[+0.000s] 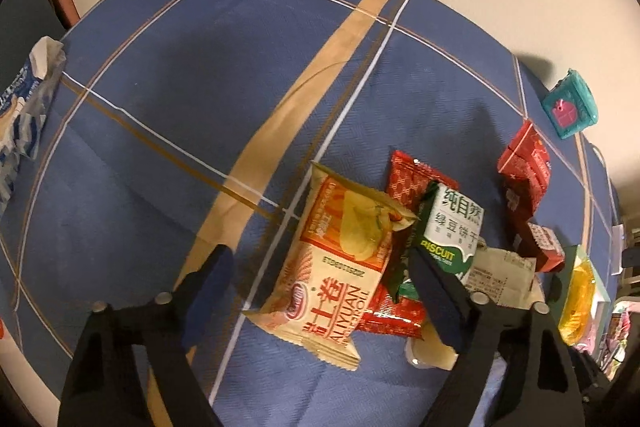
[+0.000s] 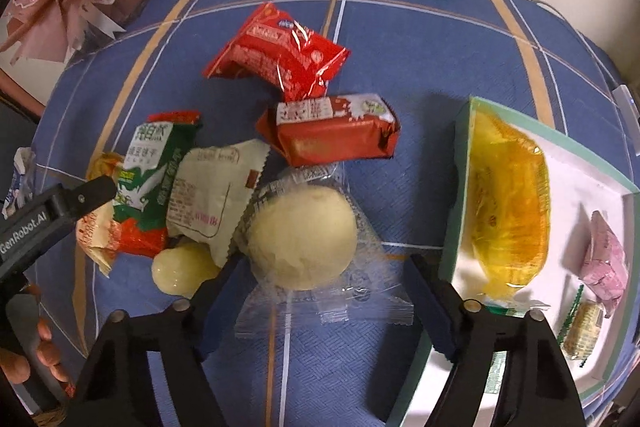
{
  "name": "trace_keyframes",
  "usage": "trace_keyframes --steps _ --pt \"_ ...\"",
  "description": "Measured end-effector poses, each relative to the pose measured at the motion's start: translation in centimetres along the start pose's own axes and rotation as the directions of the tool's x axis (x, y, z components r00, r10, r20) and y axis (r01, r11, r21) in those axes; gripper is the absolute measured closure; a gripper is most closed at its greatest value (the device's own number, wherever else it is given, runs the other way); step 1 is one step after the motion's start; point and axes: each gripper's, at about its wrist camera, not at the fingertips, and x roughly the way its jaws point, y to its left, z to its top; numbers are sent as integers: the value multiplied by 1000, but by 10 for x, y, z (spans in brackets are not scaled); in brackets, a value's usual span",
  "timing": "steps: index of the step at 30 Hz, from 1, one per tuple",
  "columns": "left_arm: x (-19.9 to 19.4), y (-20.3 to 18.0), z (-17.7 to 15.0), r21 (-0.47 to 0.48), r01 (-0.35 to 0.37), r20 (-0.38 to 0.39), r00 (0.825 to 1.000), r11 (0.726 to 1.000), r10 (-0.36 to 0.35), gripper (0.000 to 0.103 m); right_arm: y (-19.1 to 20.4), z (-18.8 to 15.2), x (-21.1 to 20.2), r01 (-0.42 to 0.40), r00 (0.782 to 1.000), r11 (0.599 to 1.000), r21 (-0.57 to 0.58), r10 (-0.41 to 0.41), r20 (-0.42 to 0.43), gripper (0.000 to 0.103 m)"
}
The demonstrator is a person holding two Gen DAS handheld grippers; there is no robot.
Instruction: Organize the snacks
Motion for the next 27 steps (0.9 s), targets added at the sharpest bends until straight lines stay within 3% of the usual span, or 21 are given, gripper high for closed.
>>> trace_keyframes --steps 2,7,13,27 --pt "0 -2 -1 7 -1 -1 1000 1000 1 30 1 -1 3 -3 1000 1000 -3 3 -5 23" --pt "9 -4 -5 13 23 -36 999 1000 -22 44 0 -1 2 -16 1000 1000 4 16 1 28" --pt "-4 -1 -8 -4 20 6 1000 1000 -20 63 0 -3 -6 -26 1000 1000 6 26 12 35" --pt "-72 -14 -4 20 85 154 984 996 -87 64 -4 5 -56 -45 996 999 13 44 78 54"
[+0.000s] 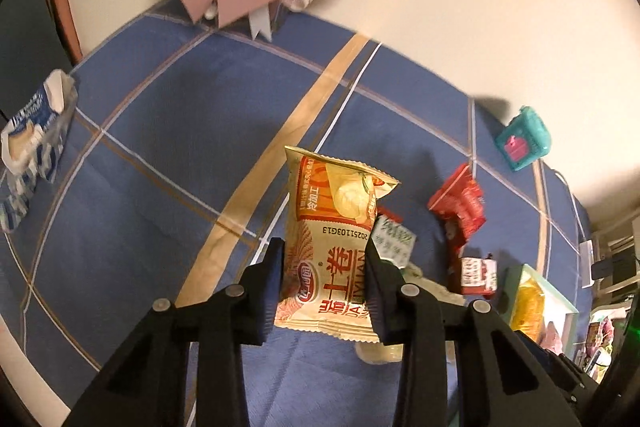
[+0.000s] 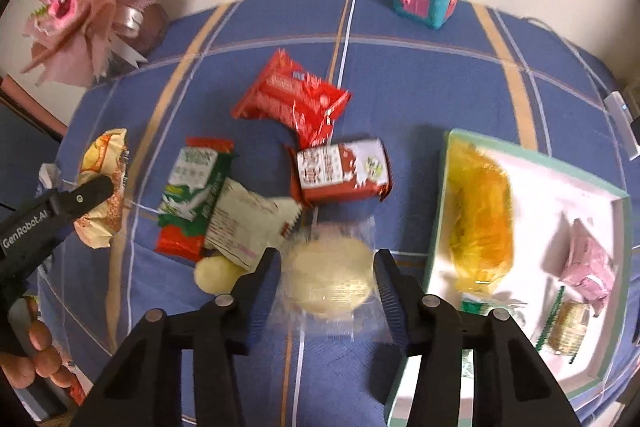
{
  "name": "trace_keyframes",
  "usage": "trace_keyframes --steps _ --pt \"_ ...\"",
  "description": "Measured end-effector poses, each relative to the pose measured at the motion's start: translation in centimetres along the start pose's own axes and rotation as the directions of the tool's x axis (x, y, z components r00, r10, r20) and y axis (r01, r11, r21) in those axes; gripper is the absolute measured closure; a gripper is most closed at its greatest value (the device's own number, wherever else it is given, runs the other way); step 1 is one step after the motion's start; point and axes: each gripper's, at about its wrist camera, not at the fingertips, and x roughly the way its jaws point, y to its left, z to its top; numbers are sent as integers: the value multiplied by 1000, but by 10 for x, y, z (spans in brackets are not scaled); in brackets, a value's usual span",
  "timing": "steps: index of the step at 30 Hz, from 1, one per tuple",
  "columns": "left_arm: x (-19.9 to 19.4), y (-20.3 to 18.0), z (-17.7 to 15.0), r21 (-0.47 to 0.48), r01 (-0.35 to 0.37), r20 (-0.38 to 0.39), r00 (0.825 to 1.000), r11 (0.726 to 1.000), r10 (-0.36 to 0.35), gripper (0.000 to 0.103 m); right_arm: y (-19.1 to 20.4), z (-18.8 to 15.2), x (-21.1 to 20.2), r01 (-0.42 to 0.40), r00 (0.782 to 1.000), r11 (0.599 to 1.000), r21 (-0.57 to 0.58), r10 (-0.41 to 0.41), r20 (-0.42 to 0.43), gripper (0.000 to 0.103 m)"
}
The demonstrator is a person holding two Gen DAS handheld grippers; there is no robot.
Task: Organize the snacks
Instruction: 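Grasp the clear-wrapped round bun with the right tool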
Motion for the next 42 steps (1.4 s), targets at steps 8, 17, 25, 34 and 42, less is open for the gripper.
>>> trace_keyframes --steps 8,17,25,34,42 --pt "7 -12 -6 30 -15 -31 999 999 16 64 -6 -6 6 16 999 1000 -17 -16 -47 61" --pt "22 -13 -27 29 -30 -108 994 999 33 64 -10 -14 28 16 991 1000 -1 -16 -132 44" --pt "23 -20 -37 47 -20 -138 990 999 27 64 -6 -27 43 35 987 999 -24 -38 -158 41" --pt "28 -27 -38 64 -24 -150 988 998 34 64 -3 -36 71 15 979 1000 -9 -17 -204 40" --pt "27 -32 -36 70 -24 -144 989 997 33 64 1 -32 53 18 984 1000 -15 -21 -180 45"
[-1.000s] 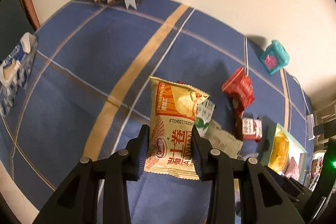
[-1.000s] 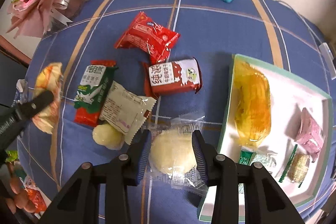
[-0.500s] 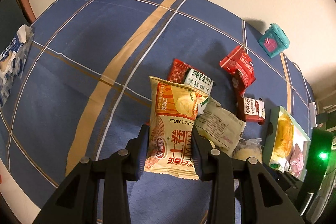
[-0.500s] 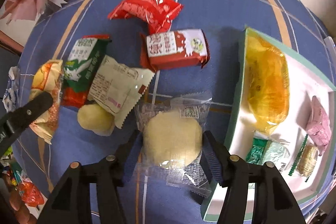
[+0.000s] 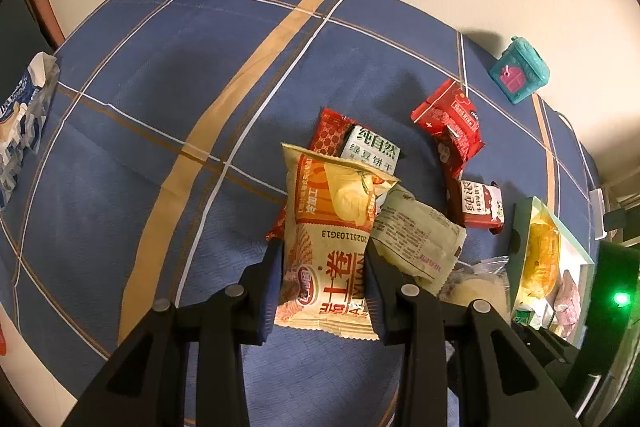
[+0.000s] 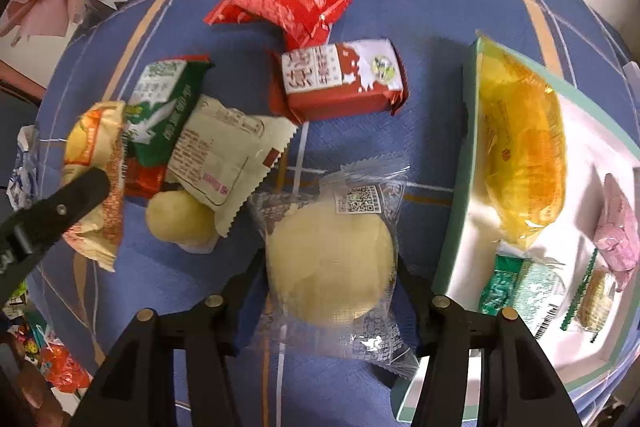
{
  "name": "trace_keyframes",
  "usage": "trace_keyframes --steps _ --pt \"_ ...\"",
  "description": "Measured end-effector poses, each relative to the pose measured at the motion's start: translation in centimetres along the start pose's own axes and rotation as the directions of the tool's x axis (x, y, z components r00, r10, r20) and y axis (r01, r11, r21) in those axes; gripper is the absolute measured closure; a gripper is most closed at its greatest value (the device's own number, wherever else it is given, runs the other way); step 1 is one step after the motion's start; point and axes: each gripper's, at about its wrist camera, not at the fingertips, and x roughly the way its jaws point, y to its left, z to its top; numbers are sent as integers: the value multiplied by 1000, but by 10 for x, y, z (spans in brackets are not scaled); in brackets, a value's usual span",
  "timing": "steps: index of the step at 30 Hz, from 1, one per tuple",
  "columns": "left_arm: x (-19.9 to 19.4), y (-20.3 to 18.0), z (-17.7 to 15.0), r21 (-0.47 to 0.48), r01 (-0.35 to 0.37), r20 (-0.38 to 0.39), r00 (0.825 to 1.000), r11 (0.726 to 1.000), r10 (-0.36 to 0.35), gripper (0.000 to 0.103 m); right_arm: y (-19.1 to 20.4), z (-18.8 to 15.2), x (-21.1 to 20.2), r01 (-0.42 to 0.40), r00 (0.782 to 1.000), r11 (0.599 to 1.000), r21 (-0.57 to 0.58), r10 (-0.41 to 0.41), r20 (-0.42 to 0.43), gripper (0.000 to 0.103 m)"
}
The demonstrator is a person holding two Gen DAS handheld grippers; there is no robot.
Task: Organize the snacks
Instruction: 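Grasp the clear-wrapped round bun with the right tool, then carry the cracker bag and round bun into the white tray and release both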
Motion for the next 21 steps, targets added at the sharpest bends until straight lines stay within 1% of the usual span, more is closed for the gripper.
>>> trace_keyframes --steps 6,9,14,16,21 --pt "-13 -5 1 4 16 33 999 1000 -16 64 -5 -2 -26 -22 999 1000 12 21 46 45" --pt "-21 -10 2 13 17 48 999 1000 -18 64 -10 0 -46 -45 996 999 18 43 83 45" --pt "-28 -18 2 27 18 65 998 999 -20 64 -19 -2 -71 -51 990 998 23 48 130 45" --pt "-30 -23 1 35 19 67 997 999 -21 64 -23 -3 -77 -59 988 998 28 55 142 45" --pt "-34 -43 -4 71 34 72 997 997 -40 64 -40 -5 -85 -51 988 997 59 42 146 45"
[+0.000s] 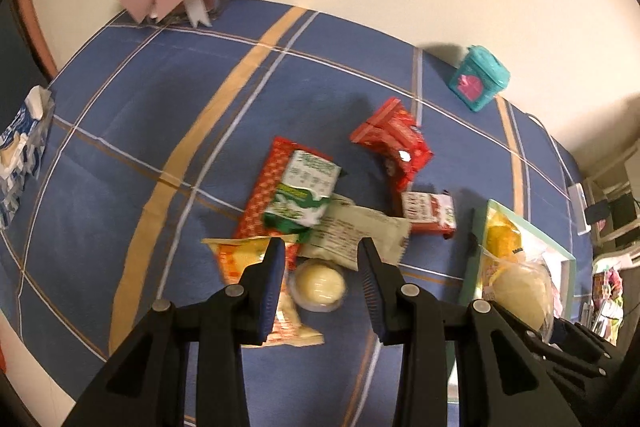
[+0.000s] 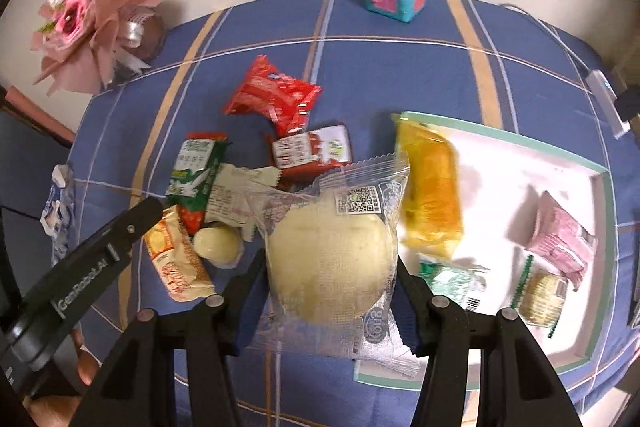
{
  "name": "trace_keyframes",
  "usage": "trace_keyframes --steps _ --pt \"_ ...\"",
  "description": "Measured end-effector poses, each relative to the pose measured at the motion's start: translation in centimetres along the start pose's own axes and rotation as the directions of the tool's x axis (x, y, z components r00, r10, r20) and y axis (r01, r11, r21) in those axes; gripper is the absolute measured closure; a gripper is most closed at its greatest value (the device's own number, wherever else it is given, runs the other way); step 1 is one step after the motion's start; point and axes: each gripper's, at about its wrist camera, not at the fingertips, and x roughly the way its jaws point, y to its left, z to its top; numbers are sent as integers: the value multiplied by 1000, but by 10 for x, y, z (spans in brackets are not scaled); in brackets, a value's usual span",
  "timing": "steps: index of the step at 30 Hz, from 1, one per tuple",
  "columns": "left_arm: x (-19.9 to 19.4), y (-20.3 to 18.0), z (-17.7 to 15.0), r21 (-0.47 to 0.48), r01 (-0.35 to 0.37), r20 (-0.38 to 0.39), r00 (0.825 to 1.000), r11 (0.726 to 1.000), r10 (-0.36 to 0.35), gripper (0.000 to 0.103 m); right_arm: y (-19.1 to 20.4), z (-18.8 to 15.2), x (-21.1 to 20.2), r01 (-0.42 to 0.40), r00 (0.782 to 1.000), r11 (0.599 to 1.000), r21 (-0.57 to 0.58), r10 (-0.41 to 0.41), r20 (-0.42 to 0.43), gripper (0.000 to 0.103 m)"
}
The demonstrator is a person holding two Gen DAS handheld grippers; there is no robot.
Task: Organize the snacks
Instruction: 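Carry the cracker bag and round bun into the white tray and release both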
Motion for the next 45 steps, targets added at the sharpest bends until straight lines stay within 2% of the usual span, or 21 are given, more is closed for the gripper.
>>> trace_keyframes --steps 6,9,12,16,22,27,30,32,37,45 --pt "3 -21 -4 51 0 -8 1000 999 0 64 -48 -2 -3 37 999 994 100 -37 -2 45" --pt "6 -6 -1 12 -37 -15 999 999 37 64 -69 -4 -6 62 998 988 138 -62 -4 45" --pt "15 15 0 -33 -101 -39 994 994 100 64 -82 -6 -4 49 999 984 172 -47 -12 45" --pt "34 41 -2 -114 -116 -105 989 987 105 64 -82 -6 0 34 999 984 172 -31 -23 45" --pt "48 45 -7 -124 -109 -143 985 986 91 62 -74 -6 1 28 999 988 152 -24 -23 45" --pt "53 37 -9 -96 -127 -132 985 987 114 64 -75 -6 2 32 999 987 156 -28 -29 45" --pt "62 30 -12 -62 -173 -139 977 983 163 64 -75 -6 2 29 999 987 157 -25 -28 45" --pt "61 29 -12 -61 -176 -136 977 982 167 66 -74 -6 2 27 999 987 158 -23 -28 45" --pt "52 37 -13 -97 -139 -118 985 986 127 72 -75 -5 1 24 999 987 157 -21 -25 45" --pt "10 37 0 -126 -92 -15 996 988 91 73 -78 -5 -1 10 1000 986 167 -6 -27 45"
